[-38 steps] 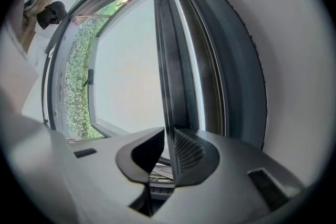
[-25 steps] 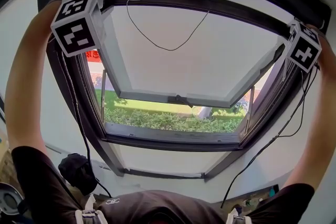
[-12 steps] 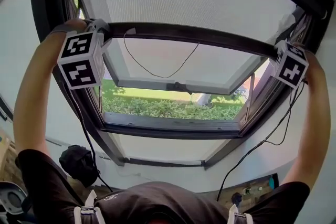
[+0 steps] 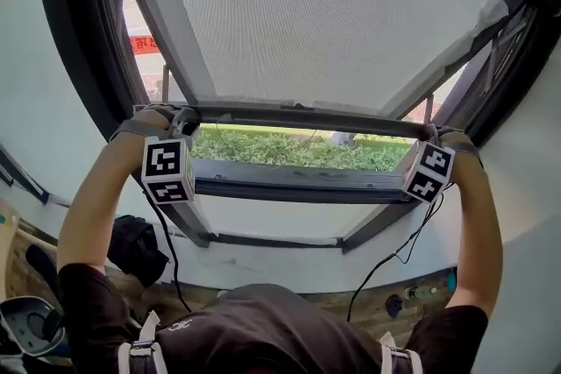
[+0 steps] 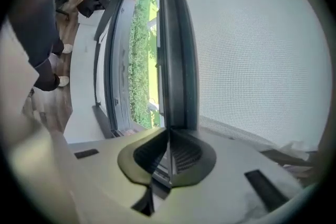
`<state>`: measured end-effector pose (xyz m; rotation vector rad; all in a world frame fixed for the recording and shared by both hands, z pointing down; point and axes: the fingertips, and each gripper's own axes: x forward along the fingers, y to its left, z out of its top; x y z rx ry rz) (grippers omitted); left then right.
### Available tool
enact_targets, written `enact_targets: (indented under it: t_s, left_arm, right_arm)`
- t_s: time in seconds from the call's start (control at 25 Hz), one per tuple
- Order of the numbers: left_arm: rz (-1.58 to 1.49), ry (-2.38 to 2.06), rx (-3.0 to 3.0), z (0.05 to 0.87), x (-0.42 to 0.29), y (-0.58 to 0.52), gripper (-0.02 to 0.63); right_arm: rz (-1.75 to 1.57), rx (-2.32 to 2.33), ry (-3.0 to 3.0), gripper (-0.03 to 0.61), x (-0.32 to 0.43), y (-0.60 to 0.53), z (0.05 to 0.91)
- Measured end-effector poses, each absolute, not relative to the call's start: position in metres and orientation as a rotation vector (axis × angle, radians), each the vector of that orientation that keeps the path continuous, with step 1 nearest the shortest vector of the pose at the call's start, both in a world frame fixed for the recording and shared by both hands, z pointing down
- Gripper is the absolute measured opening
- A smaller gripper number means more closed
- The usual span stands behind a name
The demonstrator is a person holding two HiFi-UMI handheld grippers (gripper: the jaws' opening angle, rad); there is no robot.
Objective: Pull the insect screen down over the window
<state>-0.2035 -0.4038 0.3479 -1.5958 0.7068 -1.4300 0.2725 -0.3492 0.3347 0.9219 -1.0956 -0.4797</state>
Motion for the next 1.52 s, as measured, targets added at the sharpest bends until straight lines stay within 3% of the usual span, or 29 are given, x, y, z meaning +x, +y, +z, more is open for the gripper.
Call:
enact_targets:
  t_s: [1.44, 1.52]
  left_arm:
    - [-1.618, 0.676, -1.792, 0.621, -0.204, -0.401, 0.029]
    - [-1.631, 0.666, -1.818, 0.631, -0.205, -0.399, 0.043]
  right_arm:
    - [-0.328, 0.777, -1.091, 0.023, 0.274, -0.337, 0.603]
    - [-0.289, 0.757, -1.101, 0.044, 0.273, -0.334, 0.613]
